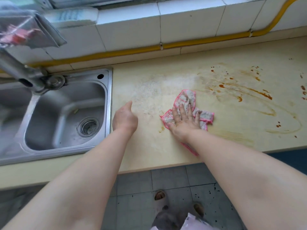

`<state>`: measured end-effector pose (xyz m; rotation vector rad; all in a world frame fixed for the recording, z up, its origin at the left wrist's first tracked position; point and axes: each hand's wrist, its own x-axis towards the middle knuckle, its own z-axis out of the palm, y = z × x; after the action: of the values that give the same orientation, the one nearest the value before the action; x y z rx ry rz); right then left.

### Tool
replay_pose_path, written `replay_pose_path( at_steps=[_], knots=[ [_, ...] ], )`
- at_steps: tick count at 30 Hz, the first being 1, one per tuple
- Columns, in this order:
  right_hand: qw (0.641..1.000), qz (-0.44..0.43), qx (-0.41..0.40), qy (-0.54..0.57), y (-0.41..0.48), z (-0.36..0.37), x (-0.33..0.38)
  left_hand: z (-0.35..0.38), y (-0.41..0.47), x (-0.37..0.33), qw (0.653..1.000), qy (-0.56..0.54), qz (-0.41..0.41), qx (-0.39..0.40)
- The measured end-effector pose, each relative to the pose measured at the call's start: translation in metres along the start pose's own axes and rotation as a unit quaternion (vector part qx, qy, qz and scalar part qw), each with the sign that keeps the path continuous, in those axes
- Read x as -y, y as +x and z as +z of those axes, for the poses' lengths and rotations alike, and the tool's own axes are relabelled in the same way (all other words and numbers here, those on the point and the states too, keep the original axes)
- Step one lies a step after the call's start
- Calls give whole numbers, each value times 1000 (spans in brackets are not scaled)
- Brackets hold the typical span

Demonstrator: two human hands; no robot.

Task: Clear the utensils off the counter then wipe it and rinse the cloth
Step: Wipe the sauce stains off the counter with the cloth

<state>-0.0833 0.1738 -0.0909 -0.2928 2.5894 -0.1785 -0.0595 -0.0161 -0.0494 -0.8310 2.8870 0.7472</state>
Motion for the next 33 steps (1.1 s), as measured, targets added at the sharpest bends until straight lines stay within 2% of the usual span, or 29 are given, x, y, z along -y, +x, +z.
replay_pose_path(
  at_steps=[8, 16, 20, 29, 31, 33],
  knots=[
    [996, -78, -3, -32, 18, 12, 73, -24, 26, 35, 998, 39, 40, 32],
    [982, -163, 3, -96, -17, 26, 51, 1, 19, -3, 992, 41, 100, 62],
    [987, -132, 4, -94, -33, 25, 12, 20, 7, -37, 988, 39, 120, 88],
    [999, -31, 8, -34, -58, 14, -74, 54, -26, -90, 987, 55, 112, 102],
    [999, -41, 3, -3, -60, 9, -85, 58, -34, -100, 988, 53, 111, 97],
    [996, -42, -15, 73, -57, -1, -88, 57, -39, -108, 989, 47, 110, 87]
  ],
)
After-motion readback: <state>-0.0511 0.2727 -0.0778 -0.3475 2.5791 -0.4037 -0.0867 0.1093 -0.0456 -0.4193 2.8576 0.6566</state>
